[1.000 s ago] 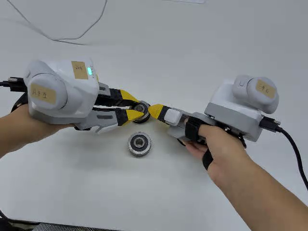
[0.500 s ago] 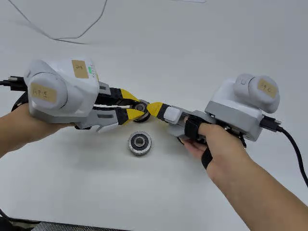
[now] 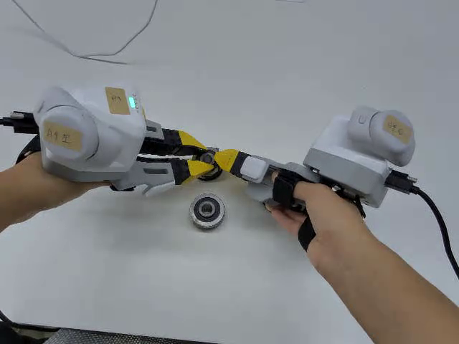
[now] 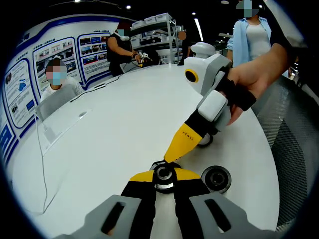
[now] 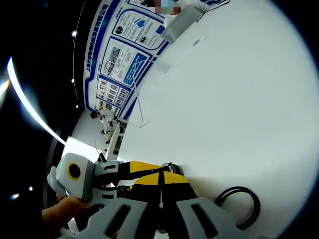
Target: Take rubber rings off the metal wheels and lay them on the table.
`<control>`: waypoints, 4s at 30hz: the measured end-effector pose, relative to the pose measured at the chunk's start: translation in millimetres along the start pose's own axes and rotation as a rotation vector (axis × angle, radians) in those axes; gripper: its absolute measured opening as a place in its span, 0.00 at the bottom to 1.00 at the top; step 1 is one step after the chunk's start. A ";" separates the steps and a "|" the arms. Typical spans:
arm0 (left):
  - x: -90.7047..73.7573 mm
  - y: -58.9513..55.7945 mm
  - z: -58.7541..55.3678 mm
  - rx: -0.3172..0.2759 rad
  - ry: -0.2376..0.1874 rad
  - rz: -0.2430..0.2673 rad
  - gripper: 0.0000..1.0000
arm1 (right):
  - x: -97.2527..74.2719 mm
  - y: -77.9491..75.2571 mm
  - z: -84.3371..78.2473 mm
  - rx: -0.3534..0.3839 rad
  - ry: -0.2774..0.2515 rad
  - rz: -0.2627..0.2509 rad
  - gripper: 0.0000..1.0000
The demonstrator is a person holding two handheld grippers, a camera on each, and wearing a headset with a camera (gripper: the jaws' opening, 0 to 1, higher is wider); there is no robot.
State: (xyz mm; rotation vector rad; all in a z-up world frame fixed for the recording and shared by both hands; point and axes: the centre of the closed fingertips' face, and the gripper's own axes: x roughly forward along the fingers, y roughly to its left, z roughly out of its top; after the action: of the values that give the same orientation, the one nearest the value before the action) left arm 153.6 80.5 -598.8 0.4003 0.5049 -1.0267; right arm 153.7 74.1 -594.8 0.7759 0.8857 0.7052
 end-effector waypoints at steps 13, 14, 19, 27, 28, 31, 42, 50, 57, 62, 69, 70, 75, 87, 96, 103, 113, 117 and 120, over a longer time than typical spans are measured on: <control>0.5 -0.7 0.8 0.004 -0.003 0.004 0.13 | -0.4 11.0 -3.1 -0.017 0.003 0.033 0.00; 0.6 -0.6 0.8 0.005 -0.004 0.006 0.13 | -0.8 11.4 -3.2 -0.019 0.003 0.034 0.00; 0.7 -0.6 1.0 0.013 0.001 0.009 0.13 | -0.8 10.2 -2.2 -0.012 -0.004 0.026 0.01; 0.2 -0.7 1.2 0.012 0.011 0.018 0.13 | -0.4 9.4 -1.2 -0.010 -0.022 0.010 0.01; 0.1 -0.6 1.4 0.017 0.013 0.018 0.14 | -0.8 9.5 -0.6 -0.010 -0.024 0.010 0.01; -1.5 -1.1 1.7 0.016 0.018 0.019 0.14 | -2.2 10.3 0.2 -0.005 -0.027 0.007 0.01; -25.6 2.6 9.5 -0.015 -0.023 0.040 0.22 | 0.7 13.3 3.1 0.027 -0.041 0.021 0.01; -34.5 10.9 14.1 -0.030 -0.045 0.083 0.28 | -1.8 16.5 11.9 0.043 -0.063 0.046 0.01; -36.1 15.8 19.1 -0.025 -0.052 0.105 0.29 | -19.3 9.8 24.3 0.053 -0.104 0.034 0.02; -35.2 16.1 23.0 -0.027 -0.063 0.111 0.30 | -38.5 -3.6 28.0 0.074 -0.134 0.001 0.02; -33.7 13.2 26.7 -0.029 -0.072 0.110 0.31 | -64.1 -25.8 25.2 0.108 -0.162 -0.048 0.02; -33.5 12.8 27.2 -0.028 -0.073 0.110 0.31 | -66.8 -28.3 24.7 0.114 -0.165 -0.053 0.02; -31.8 10.5 28.1 -0.028 -0.074 0.106 0.31 | -78.6 -41.4 19.3 0.142 -0.175 -0.086 0.02; -29.8 8.0 27.0 -0.028 -0.068 0.103 0.31 | -91.9 -58.7 8.4 0.154 -0.166 -0.145 0.02; -29.2 5.0 25.1 -0.028 -0.060 0.097 0.31 | -95.3 -69.6 1.4 0.119 -0.143 -0.209 0.03; -29.2 4.4 24.4 -0.028 -0.057 0.096 0.31 | -101.6 -68.2 -1.7 -0.022 -0.111 -0.261 0.09; -27.2 4.9 21.2 -0.028 -0.046 0.094 0.30 | -99.4 -50.8 9.4 -0.080 -0.154 -0.193 0.18; -25.2 5.6 20.3 -0.029 -0.044 0.093 0.30 | -89.9 -30.6 15.4 -0.075 -0.176 -0.110 0.22; -22.2 5.4 18.8 -0.027 -0.037 0.088 0.29 | -82.7 -19.4 16.5 -0.079 -0.176 -0.061 0.26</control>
State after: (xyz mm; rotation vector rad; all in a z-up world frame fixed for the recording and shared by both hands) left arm 153.0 88.5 -570.3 0.3753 0.4638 -0.9402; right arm 134.5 -6.9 -571.0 0.7260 0.7151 0.6050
